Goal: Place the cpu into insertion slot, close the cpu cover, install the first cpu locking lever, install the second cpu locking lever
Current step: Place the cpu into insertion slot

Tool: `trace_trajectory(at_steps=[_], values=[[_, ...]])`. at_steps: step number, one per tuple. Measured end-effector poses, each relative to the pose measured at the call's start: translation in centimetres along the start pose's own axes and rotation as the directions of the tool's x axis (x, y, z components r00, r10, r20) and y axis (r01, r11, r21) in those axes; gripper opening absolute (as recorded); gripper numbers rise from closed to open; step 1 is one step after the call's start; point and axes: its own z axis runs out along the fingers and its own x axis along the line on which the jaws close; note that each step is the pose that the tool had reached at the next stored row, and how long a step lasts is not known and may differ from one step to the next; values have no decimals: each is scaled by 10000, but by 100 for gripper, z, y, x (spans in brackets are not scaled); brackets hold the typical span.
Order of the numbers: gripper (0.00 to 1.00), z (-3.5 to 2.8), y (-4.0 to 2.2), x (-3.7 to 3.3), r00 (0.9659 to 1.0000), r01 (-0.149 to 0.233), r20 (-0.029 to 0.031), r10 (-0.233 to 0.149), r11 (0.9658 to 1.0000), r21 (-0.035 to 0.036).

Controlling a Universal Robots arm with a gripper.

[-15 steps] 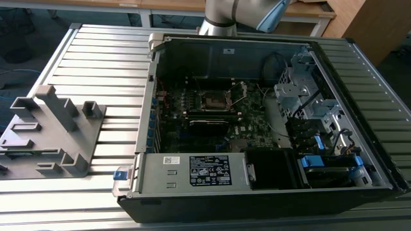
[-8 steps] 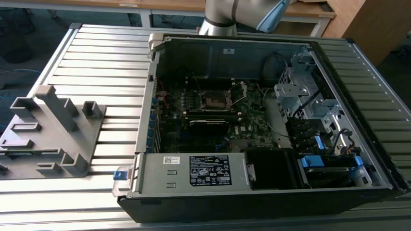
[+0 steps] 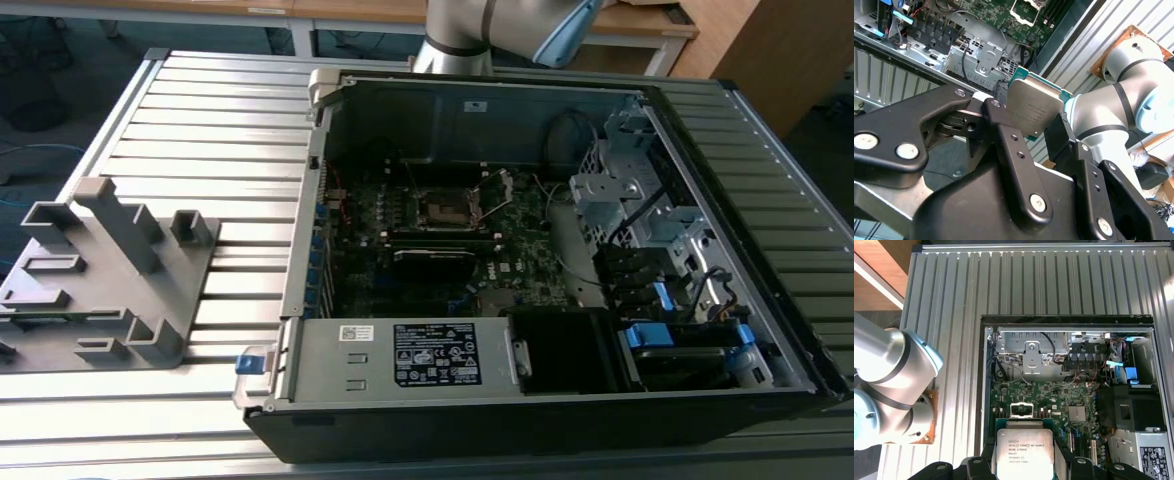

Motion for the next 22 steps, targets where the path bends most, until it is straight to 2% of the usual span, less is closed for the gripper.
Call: trace_trajectory(at_steps=[7,22], values=[[54,125,-28,-9,10000,2,7,-2,10000,-2],[54,371,-83,-33,10000,14,64,-14,10000,-2]])
